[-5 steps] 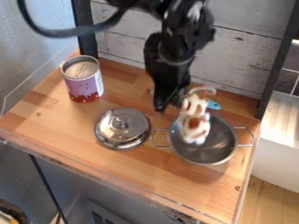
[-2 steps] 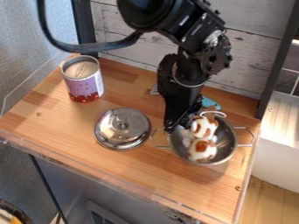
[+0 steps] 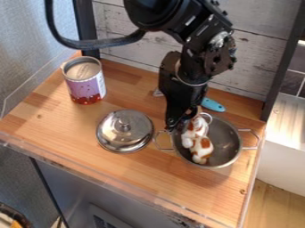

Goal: Move something to put it in the silver pan

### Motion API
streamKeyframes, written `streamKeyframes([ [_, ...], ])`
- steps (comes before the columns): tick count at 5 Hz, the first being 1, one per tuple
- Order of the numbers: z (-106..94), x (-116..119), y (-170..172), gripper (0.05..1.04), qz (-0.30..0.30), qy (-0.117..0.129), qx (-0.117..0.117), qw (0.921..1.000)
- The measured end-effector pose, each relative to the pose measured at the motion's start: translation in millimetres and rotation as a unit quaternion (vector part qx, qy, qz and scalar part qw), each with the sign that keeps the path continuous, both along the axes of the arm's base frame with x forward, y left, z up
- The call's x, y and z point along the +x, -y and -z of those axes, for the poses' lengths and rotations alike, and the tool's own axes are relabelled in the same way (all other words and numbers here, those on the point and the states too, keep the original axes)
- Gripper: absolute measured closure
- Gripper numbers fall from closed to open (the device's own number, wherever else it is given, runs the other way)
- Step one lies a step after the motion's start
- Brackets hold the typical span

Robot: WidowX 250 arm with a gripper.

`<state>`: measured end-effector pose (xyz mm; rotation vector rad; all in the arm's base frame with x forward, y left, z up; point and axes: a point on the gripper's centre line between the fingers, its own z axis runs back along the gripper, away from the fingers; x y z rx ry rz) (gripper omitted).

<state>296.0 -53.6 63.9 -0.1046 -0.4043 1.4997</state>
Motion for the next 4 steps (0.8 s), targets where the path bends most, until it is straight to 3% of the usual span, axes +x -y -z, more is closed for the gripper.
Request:
streamKeyframes([
  [1,-0.7,-1,-3,0.07,-0.005,-0.005,0.005,1.0],
  [2,-24.2,5,-6,0.074,-0.01,0.002,0.016,0.9998],
  [3,-62.3,8,-10,0.081,-0.02,0.027,0.004,0.9994],
  [4,-85.3,7,-18,0.083,-0.022,0.043,-0.01,0.9988],
])
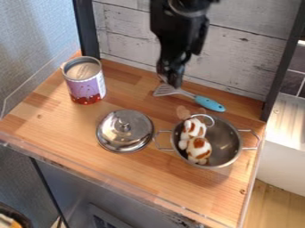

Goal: Move something to put it in the silver pan

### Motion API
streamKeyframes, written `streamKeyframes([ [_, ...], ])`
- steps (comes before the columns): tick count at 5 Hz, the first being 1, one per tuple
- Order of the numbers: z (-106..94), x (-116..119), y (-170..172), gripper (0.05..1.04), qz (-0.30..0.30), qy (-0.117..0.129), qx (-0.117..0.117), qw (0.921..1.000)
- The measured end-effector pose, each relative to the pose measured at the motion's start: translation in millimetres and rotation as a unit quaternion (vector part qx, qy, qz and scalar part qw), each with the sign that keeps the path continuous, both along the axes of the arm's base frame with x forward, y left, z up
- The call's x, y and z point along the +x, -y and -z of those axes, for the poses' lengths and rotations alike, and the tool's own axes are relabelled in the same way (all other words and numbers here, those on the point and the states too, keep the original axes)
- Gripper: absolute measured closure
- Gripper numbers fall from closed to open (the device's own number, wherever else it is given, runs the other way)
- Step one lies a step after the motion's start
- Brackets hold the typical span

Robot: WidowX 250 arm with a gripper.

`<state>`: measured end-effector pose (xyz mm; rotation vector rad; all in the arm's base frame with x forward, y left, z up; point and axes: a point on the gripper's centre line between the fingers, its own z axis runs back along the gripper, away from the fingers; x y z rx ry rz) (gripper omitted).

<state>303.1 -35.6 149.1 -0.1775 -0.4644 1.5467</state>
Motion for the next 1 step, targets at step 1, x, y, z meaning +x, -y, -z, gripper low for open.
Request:
streamKeyframes([
  [1,-1.7,0.1,-0.1,0.083,0.001,0.002,-0.001,1.0],
])
